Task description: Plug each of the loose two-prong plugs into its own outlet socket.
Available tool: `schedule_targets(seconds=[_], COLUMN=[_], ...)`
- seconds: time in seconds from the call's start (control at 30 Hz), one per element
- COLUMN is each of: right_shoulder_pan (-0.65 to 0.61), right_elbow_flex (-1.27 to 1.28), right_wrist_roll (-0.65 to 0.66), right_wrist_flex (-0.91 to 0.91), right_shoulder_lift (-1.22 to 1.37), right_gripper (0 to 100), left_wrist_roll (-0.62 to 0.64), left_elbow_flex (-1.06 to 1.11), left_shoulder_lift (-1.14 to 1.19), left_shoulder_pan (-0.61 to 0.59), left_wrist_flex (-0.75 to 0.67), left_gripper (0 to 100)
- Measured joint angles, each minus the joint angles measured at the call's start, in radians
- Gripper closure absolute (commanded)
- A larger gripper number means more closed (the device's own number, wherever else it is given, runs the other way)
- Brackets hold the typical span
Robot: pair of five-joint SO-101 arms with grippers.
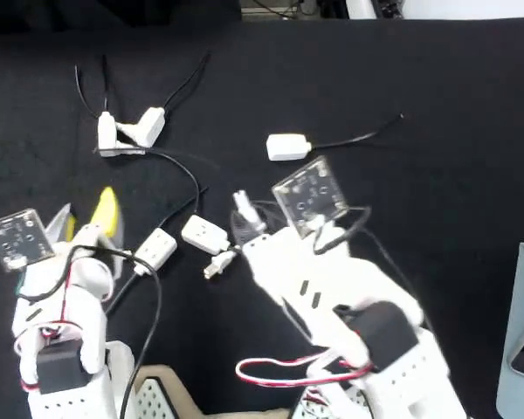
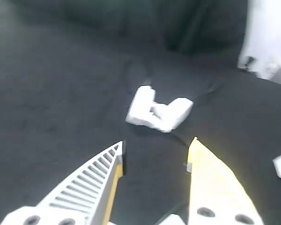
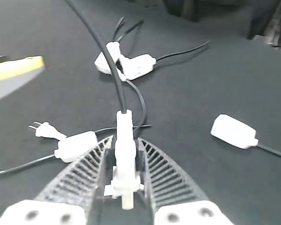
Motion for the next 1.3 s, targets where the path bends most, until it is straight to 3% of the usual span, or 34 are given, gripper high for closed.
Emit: schedule_targets(seconds=[0.4, 0.73, 0.87, 1.03, 1.23, 1.3], right_shoulder_pan=[-0.215, -0.23, -0.23, -0.235, -0.239, -0.239], right_elbow_flex=[0.213, 0.215, 0.215, 0.25, 0.262, 0.262], right_wrist_roll=[-0.106, -0.107, -0.107, -0.107, -0.107, -0.107], right_wrist_flex=[-0.33, -0.322, -0.321, -0.321, -0.321, -0.321], right_shoulder_lift=[0.0, 0.002, 0.002, 0.002, 0.002, 0.002], right_gripper=[98.7, 98.7, 98.7, 98.7, 98.7, 98.7], left_wrist_roll=[0.003, -0.14, -0.164, -0.285, -0.319, -0.319], left_elbow_flex=[-0.084, -0.089, -0.147, -0.207, -0.213, -0.229], left_shoulder_lift=[-0.002, -0.003, -0.002, -0.003, -0.003, 0.0], left_shoulder_pan=[0.345, 0.39, 0.446, 0.542, 0.551, 0.503], left_wrist_flex=[-0.003, -0.003, 0.066, 0.14, 0.15, 0.152], left_gripper=[77, 77, 77, 78, 78, 78])
